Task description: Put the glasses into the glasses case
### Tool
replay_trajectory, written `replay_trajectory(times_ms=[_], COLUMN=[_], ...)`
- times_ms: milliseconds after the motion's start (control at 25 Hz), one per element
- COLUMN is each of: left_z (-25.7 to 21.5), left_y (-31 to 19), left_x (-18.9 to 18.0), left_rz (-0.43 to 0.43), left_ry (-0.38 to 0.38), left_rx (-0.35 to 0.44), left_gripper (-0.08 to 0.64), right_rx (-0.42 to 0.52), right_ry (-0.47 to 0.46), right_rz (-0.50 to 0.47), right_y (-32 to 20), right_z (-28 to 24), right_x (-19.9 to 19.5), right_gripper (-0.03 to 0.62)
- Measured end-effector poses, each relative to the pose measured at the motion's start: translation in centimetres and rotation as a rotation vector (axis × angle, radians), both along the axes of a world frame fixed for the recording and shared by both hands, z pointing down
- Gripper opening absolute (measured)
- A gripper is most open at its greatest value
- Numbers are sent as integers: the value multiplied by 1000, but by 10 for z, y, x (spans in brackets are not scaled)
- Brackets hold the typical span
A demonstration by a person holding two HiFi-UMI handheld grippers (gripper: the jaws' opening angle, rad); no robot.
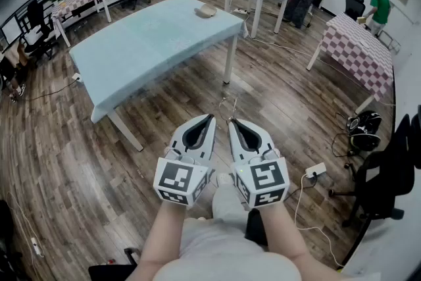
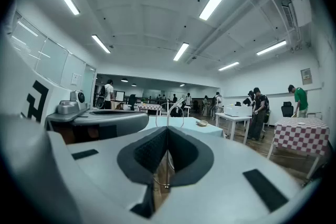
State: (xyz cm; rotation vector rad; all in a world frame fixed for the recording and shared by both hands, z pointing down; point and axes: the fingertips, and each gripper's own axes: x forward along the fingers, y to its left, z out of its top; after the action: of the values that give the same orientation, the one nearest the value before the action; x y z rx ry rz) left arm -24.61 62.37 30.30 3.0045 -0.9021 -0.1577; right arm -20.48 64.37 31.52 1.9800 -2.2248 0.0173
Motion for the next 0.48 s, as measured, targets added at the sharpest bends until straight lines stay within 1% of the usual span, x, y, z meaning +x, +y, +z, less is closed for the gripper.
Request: replay_trajectory(times_ms=[320,480], left_z=[5,4], left_y=[-15,-30], left_x=[3,9], left_rz=[8,0], left_ry=[-9,-5], left_rx=[-14,-24], left_gripper=[8,8], right_rx=[-9,-15], right_ry=[-6,-15], right_rz=[-3,-9], right_y=[-17,-29], right_z=[6,7], right_x=[1,8], right_gripper=[9,9])
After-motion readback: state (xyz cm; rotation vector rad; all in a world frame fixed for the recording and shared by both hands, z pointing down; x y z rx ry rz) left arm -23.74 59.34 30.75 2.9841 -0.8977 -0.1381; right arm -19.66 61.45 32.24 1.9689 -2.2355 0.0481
